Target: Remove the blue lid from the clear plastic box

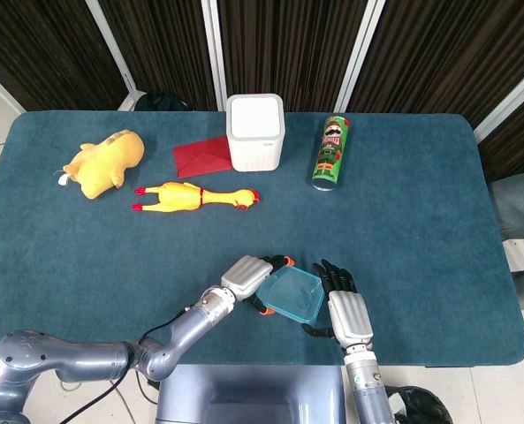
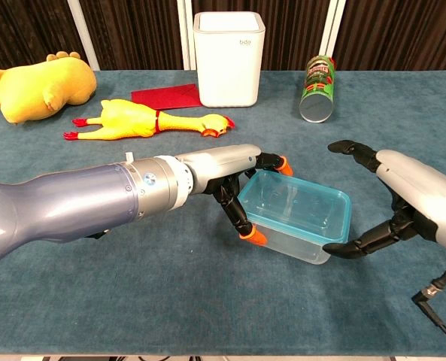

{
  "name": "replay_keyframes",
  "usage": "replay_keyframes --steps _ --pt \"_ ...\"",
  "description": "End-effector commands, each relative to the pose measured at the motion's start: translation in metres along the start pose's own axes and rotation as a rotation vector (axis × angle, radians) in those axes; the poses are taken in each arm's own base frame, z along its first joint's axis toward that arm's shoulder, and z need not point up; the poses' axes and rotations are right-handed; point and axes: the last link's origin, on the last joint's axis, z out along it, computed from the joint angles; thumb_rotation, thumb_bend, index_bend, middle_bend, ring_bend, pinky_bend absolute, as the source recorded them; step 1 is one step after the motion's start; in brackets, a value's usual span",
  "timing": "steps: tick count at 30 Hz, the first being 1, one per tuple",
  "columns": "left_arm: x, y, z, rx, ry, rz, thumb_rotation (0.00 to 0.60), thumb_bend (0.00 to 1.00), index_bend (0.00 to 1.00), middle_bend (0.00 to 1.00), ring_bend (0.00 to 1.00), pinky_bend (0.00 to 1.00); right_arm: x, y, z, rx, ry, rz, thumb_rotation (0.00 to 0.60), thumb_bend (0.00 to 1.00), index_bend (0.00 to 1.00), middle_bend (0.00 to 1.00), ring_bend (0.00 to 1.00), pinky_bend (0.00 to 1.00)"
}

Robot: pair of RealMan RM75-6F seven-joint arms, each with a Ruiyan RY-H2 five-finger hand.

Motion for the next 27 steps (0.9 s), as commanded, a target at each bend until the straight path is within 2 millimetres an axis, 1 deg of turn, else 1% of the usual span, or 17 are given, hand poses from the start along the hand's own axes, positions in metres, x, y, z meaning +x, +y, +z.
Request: replay_keyframes --steps 1,12,27 --pt "0.0002 0.0000 0.0002 0.000 0.002 0.002 0.600 0.22 0.27 0.30 0.30 0.44 0.0007 0.0004 0.0002 -0.003 0.001 0.002 0.600 0.22 0.00 0.00 0.00 0.00" --pt "0.0043 -0.0019 0.0013 0.012 0.029 -0.006 0.600 0.22 0.27 0.30 0.30 0.44 0.0014 0.0032 -0.0024 -0.015 -0.005 0.006 0.600 0.22 0.00 0.00 0.00 0.00" --pt "0.0045 -0.0028 0.0009 0.018 0.034 -0.013 0.600 0.22 0.27 0.30 0.30 0.44 -0.0003 0.0072 -0.0031 -0.033 -0.014 0.006 0.600 0.22 0.00 0.00 0.00 0.00"
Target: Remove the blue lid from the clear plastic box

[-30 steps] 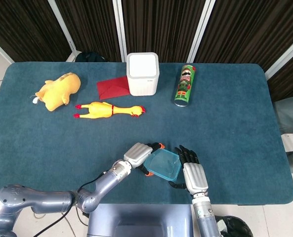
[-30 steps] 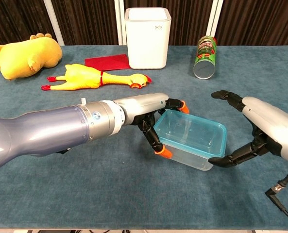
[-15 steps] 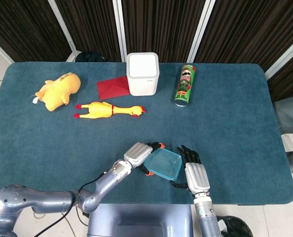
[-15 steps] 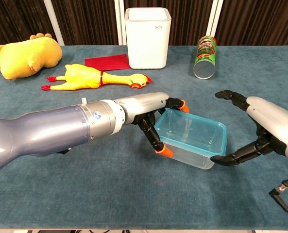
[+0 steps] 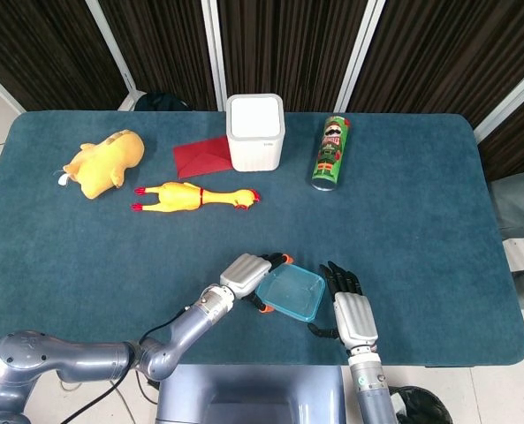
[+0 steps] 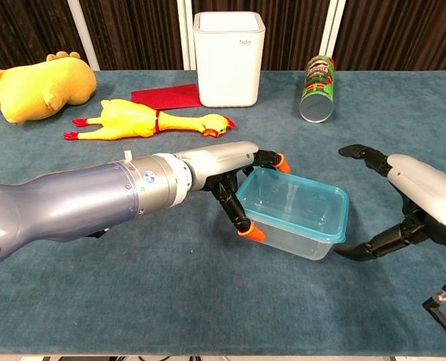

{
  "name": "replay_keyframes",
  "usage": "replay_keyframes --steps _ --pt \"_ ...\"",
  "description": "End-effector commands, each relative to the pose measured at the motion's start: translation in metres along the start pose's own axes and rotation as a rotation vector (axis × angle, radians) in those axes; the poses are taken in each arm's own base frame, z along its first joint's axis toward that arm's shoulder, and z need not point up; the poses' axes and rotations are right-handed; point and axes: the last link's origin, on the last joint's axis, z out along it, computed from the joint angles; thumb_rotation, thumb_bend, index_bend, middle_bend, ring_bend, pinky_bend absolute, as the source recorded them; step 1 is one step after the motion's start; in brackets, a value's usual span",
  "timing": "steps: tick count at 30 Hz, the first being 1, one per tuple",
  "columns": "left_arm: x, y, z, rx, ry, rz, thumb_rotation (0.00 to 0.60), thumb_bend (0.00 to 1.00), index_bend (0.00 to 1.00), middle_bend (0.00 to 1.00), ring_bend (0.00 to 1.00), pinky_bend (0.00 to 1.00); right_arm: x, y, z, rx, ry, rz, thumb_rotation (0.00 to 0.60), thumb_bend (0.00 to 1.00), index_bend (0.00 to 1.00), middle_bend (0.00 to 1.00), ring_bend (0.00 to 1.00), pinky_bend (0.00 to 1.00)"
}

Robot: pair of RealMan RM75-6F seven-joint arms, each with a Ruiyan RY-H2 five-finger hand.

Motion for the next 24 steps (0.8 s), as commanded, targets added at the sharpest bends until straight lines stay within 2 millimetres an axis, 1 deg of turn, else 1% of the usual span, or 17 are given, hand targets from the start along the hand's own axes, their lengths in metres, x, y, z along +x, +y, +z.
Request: replay_keyframes --steps 1,24 --pt "0.000 0.000 -0.001 0.000 -0.002 -0.004 0.600 0.22 0.27 0.30 0.30 0.44 0.000 0.001 0.001 -0.003 0.001 -0.004 0.600 0.22 0.00 0.00 0.00 0.00" --pt "-0.002 0.000 0.000 0.000 -0.018 0.023 0.600 0.22 0.28 0.30 0.30 0.45 0.009 -0.012 0.004 0.016 0.014 0.046 0.600 0.22 0.00 0.00 0.00 0.00"
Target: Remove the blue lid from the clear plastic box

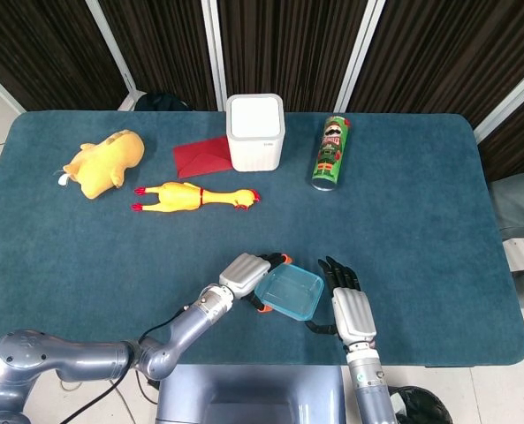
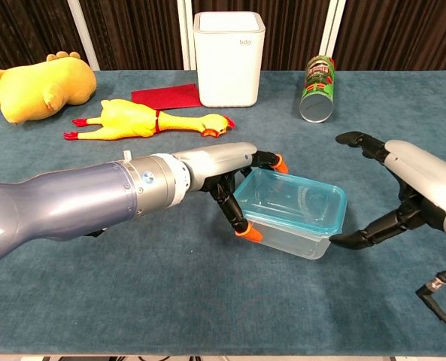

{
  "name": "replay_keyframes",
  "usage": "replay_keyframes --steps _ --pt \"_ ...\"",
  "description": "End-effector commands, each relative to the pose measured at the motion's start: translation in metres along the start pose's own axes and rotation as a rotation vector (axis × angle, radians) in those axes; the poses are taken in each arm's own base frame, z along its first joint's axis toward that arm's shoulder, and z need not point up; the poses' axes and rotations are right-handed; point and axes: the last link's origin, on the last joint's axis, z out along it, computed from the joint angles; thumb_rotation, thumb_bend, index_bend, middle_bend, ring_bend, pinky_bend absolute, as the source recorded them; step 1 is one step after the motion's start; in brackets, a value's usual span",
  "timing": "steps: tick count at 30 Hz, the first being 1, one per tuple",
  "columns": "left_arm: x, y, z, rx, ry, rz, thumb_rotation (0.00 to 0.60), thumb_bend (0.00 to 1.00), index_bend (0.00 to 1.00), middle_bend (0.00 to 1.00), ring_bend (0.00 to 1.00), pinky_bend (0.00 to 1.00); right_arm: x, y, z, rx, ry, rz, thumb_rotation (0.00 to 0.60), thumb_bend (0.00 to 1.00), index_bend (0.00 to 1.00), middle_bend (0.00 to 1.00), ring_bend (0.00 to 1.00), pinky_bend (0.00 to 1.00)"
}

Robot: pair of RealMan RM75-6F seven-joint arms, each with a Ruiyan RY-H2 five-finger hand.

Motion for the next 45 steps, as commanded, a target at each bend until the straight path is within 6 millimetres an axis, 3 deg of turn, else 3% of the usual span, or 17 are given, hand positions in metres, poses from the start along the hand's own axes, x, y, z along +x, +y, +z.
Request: replay_keyframes --steps 1,18,26,45 --pt "0.000 0.001 0.000 0.000 -0.001 0.000 0.600 0.22 0.28 0.30 0.30 0.45 0.001 -0.002 0.000 -0.003 -0.003 0.013 0.600 0.22 0.00 0.00 0.00 0.00" --pt "0.003 0.005 -0.002 -0.023 -0.012 -0.031 0.600 0.20 0.23 0.24 0.25 0.44 0.001 0.000 0.006 -0.011 0.016 0.048 0.600 0.22 0.00 0.00 0.00 0.00" --pt "0.008 0.007 -0.001 -0.034 -0.015 -0.037 0.600 0.12 0.19 0.18 0.17 0.36 -0.003 0.002 0.007 0.006 0.029 0.033 0.600 0.22 0.00 0.00 0.00 0.00" --pt "0.007 0.009 -0.001 -0.038 -0.036 -0.023 0.600 0.10 0.18 0.18 0.20 0.41 0.000 0.001 0.013 0.049 0.081 0.037 0.600 0.22 0.00 0.00 0.00 0.00"
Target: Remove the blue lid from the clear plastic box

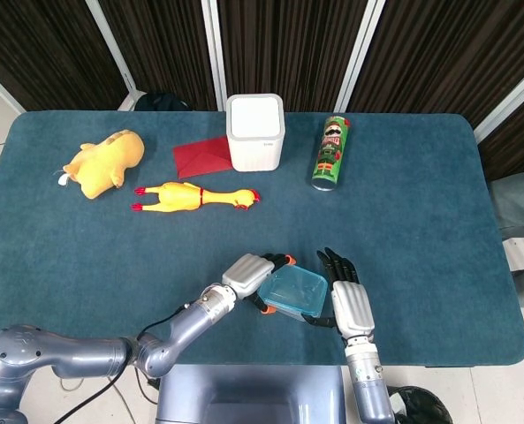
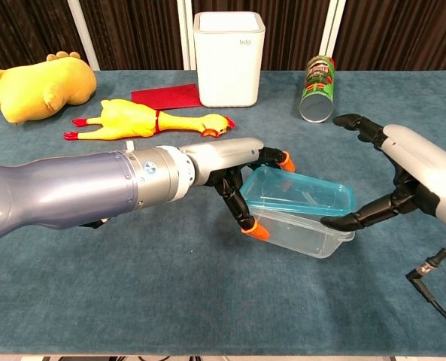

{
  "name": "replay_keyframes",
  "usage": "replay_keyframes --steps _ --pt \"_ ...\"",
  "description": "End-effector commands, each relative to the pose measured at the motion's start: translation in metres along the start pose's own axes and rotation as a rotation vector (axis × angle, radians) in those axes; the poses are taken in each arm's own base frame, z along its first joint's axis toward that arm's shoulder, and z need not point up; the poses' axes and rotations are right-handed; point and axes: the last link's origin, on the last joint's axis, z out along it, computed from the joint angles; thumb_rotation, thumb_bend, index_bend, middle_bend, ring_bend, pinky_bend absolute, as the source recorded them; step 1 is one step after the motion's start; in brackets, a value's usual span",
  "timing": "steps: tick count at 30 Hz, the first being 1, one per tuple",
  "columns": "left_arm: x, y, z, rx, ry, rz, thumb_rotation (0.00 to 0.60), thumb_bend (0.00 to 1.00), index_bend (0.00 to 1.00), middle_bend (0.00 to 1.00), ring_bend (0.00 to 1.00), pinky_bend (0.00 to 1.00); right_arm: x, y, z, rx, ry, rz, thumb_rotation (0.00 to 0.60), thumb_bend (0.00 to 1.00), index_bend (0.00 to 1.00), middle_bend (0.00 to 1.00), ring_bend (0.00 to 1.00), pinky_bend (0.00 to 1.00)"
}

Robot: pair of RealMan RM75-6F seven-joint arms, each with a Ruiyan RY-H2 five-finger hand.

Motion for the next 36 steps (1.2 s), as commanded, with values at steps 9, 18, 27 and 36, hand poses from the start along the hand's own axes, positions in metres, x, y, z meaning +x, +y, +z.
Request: replay_keyframes --steps 9,18,27,36 --pt "0.005 0.001 0.000 -0.007 -0.005 -0.008 0.600 0.10 0.18 0.21 0.22 0.42 0.000 0.001 0.004 0.034 0.042 -0.033 0.600 0.21 0.07 0.00 0.00 0.00" --pt "0.008 0.001 -0.002 -0.007 0.001 -0.008 0.600 0.10 0.18 0.19 0.18 0.38 0.002 0.004 0.003 0.042 0.048 -0.036 0.600 0.41 0.47 0.13 0.00 0.00" --pt "0.009 0.003 -0.003 -0.010 -0.001 -0.002 0.600 0.07 0.00 0.05 0.05 0.27 0.005 0.005 0.003 0.037 0.044 -0.033 0.600 0.50 0.50 0.13 0.00 0.00" --pt "0.014 0.003 -0.005 -0.006 0.010 0.008 0.600 0.03 0.00 0.03 0.03 0.25 0.006 0.005 0.002 0.033 0.043 -0.031 0.600 0.52 0.53 0.14 0.00 0.00"
